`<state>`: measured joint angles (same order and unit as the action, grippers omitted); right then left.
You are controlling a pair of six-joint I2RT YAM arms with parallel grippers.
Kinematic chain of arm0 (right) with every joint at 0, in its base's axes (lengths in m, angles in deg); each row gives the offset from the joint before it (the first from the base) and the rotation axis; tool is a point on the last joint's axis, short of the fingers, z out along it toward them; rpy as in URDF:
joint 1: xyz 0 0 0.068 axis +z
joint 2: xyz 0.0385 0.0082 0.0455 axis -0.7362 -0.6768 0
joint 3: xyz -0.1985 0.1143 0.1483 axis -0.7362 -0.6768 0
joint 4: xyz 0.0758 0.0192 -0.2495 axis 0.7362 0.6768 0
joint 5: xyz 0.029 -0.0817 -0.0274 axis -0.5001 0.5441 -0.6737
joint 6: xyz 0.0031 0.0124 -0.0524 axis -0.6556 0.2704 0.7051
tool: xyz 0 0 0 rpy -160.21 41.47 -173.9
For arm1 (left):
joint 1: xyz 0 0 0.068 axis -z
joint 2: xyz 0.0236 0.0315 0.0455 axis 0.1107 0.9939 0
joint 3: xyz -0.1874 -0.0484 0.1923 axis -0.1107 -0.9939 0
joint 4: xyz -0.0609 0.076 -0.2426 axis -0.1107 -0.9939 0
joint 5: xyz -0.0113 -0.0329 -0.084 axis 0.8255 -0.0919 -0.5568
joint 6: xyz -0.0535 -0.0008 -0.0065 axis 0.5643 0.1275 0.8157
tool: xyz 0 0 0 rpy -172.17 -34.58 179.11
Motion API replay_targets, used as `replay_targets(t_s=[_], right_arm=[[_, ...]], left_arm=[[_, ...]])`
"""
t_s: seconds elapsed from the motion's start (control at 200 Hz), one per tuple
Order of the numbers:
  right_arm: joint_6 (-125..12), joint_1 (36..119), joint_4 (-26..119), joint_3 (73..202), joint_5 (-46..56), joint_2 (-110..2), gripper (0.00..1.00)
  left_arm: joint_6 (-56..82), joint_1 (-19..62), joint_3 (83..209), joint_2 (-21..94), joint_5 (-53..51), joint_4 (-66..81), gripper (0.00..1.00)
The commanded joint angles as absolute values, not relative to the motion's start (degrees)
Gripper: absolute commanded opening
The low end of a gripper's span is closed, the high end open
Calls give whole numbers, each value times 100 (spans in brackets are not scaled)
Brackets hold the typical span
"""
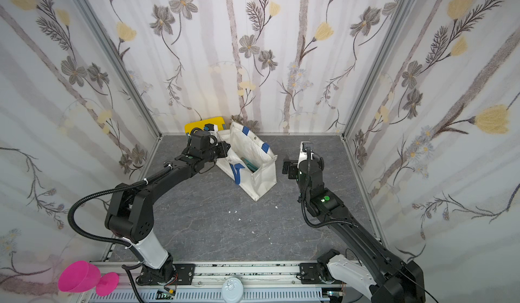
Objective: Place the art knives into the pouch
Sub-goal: Place the pouch at the center of the board.
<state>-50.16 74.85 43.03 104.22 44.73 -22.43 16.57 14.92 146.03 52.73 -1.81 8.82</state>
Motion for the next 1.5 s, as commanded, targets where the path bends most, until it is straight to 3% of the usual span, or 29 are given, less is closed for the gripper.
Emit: replay_targets(t_s=[0.0, 0.185, 0.445, 0.839, 0.884, 1.074, 1.149, 1.314, 1.494], right_arm=[[-5148, 6925, 3152, 9642, 4776, -1972, 100], [-5684, 5991, 2178, 8673, 4934, -2151, 99], [-5694, 5684, 888, 8064, 5532, -3086, 100], [-5257, 4908, -1029, 7116, 5620, -3489, 99], [-5301, 4807, -976, 7143, 5546, -3578, 100], [-5320, 4734, -907, 7314, 5415, -3923, 100], [-5391, 4731, -859, 7342, 5303, -3939, 99], [-5448, 4732, -814, 7375, 5123, -3957, 99], [-5428, 4732, -920, 7368, 4612, -4001, 99]], left_arm=[[1662, 1490, 14656, 5339, -254, 1129, 0], [1631, 1492, 14661, 5477, -183, 1184, 0], [1542, 1492, 14661, 5486, -170, 1145, 0], [1309, 1483, 14594, 5257, 106, 1165, 0], [1304, 1483, 14532, 5215, 68, 1243, 10], [1206, 1483, 14298, 4978, 99, 1515, 19], [1170, 1483, 14242, 4893, 166, 1564, 33], [1107, 1483, 14134, 4758, 180, 1652, 33], [1140, 1485, 14001, 4581, 221, 1657, 66]])
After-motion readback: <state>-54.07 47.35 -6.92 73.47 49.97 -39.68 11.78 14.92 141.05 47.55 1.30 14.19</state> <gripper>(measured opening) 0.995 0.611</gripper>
